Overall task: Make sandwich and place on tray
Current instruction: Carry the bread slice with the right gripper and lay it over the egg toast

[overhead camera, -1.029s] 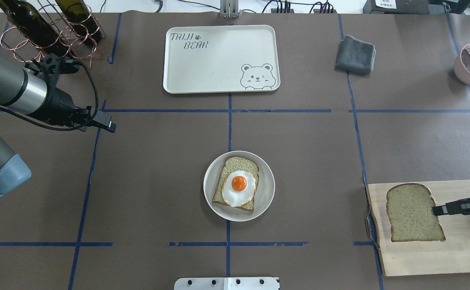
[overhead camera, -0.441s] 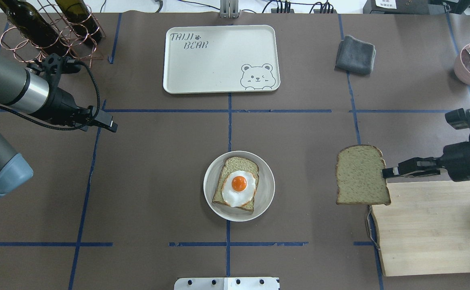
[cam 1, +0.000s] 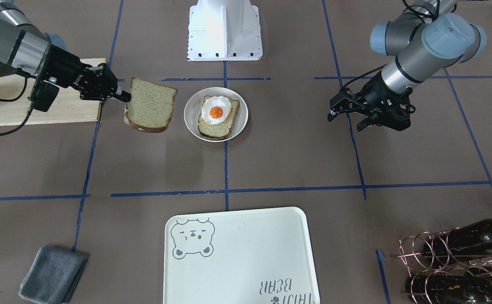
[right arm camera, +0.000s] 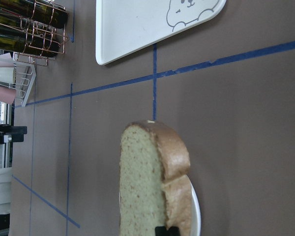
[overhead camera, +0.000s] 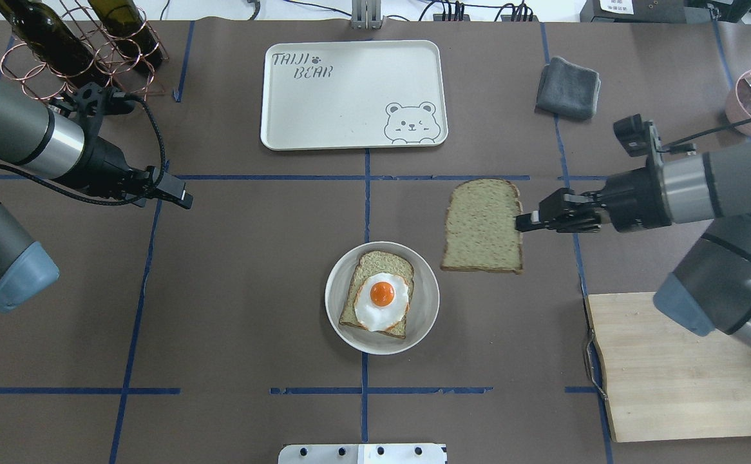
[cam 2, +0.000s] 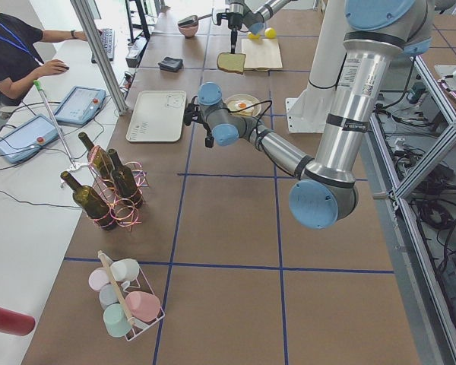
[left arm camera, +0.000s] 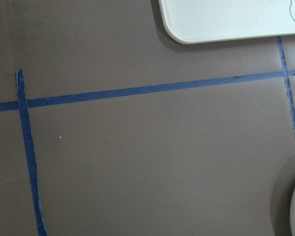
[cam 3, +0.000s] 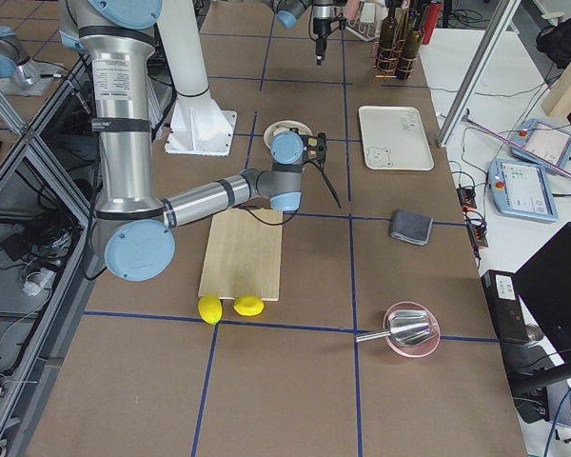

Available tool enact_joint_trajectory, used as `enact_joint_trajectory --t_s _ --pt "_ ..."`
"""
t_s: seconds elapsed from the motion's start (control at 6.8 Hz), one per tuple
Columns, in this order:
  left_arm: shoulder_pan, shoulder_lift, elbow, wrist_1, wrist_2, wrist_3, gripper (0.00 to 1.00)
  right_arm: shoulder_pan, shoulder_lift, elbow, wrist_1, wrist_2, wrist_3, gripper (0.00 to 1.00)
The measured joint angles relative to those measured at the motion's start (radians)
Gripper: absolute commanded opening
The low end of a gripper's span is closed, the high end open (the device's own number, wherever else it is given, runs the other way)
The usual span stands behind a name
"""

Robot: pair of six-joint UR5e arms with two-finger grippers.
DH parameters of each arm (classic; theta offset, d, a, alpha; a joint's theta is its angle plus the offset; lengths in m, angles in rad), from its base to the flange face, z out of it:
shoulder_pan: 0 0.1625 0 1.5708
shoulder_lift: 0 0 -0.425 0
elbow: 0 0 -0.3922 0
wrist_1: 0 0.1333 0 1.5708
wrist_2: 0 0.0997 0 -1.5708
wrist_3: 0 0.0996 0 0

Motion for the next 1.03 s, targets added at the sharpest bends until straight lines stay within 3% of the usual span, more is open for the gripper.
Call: enact_joint_trajectory --t_s 0.59,1.03 --pt "0.0 -0.011 0.011 0.0 -0.001 0.0 1.0 -0.291 0.108 -0.024 -0.108 -0.321 0.022 0.0" --pt "0.0 -0.012 0.01 0.0 -0.002 0.0 1.0 -0.36 0.111 -0.063 -0.133 -0.376 0.011 0.0"
